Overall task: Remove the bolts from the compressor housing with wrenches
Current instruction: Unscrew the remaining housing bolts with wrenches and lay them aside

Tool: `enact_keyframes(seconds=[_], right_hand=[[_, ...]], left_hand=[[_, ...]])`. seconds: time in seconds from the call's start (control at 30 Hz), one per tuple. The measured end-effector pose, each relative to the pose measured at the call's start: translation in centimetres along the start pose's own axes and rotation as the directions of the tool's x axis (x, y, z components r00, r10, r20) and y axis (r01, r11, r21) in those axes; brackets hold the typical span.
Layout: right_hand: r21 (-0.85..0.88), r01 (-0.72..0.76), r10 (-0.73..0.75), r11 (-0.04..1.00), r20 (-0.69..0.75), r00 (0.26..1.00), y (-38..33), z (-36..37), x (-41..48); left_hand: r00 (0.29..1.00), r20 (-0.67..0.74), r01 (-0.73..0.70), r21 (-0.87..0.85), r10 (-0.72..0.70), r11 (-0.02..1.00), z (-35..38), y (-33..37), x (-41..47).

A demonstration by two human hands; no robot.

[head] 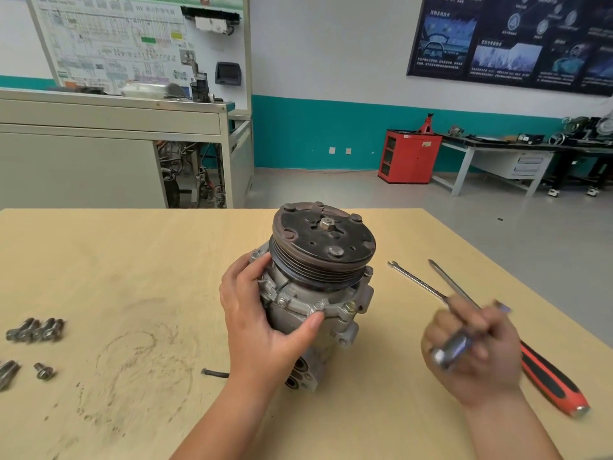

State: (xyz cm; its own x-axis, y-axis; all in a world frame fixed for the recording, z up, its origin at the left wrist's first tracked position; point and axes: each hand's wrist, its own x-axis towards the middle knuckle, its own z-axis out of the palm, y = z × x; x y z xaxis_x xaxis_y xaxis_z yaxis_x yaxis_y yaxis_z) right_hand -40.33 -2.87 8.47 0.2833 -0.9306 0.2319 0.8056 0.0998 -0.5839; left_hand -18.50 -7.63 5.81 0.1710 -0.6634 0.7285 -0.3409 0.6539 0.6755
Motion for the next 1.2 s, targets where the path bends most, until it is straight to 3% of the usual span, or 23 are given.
enact_keyframes(seconds=[0.13,0.33,0.4,0.47,0.67,0.7,0.77,0.87,0.97,1.07,1.2], right_hand=[[-0.029,0.079,-0.082,0.996,-0.115,0.99,2.9,0.4,-3.7],[-0.214,0.217,-0.268,0.952,-0.249,0.931,4.0,3.3,-3.9],[-0.386,0.227,-0.303,0.894,-0.15,0.941,5.4,3.6,-3.9],[-0.684,0.164,-0.451,0.711,-0.266,0.852,5.3,3.8,-4.8],[-0.91,0.213,-0.589,0.355,-0.041,0.807,5.7,4.7,-4.6],[-0.911,0.24,-0.6,0.336,-0.011,0.8,5.5,4.6,-4.2],[-0.876,0.289,-0.608,0.386,-0.006,0.794,4.6,3.8,-3.3],[-0.724,0.295,-0.461,0.623,-0.035,0.887,1.7,2.0,-0.4],[-0.584,0.055,-0.107,0.81,-0.055,0.993,-1.1,1.0,3.8],[-0.36,-0.134,0.145,0.923,0.003,0.989,-1.1,-0.2,6.4],[-0.048,-0.066,0.069,0.997,0.056,0.996,-0.6,-1.2,5.2]], left_hand=[[1.0,0.011,0.001,-0.016,-0.001,1.0,-0.1,0.0,0.0],[1.0,0.017,0.012,-0.009,-0.012,1.0,-0.2,0.0,0.0],[1.0,0.018,0.008,-0.005,-0.008,1.0,-0.2,0.0,0.0],[1.0,0.019,0.016,-0.01,-0.016,1.0,-0.2,0.0,0.0],[1.0,0.004,0.004,-0.01,-0.004,1.0,0.0,-0.2,-0.1],[1.0,-0.001,-0.002,-0.01,0.002,1.0,0.0,-0.3,-0.1],[1.0,-0.006,-0.001,-0.015,0.001,1.0,0.0,-0.3,-0.1],[1.0,0.001,0.005,-0.024,-0.005,1.0,0.0,-0.4,-0.1],[1.0,0.003,-0.003,-0.013,0.003,1.0,-0.1,-0.4,-0.1],[1.0,0.003,0.016,-0.018,-0.016,1.0,-0.2,-0.2,0.0],[1.0,-0.006,0.027,-0.025,-0.027,0.999,-0.1,-0.1,0.0]])
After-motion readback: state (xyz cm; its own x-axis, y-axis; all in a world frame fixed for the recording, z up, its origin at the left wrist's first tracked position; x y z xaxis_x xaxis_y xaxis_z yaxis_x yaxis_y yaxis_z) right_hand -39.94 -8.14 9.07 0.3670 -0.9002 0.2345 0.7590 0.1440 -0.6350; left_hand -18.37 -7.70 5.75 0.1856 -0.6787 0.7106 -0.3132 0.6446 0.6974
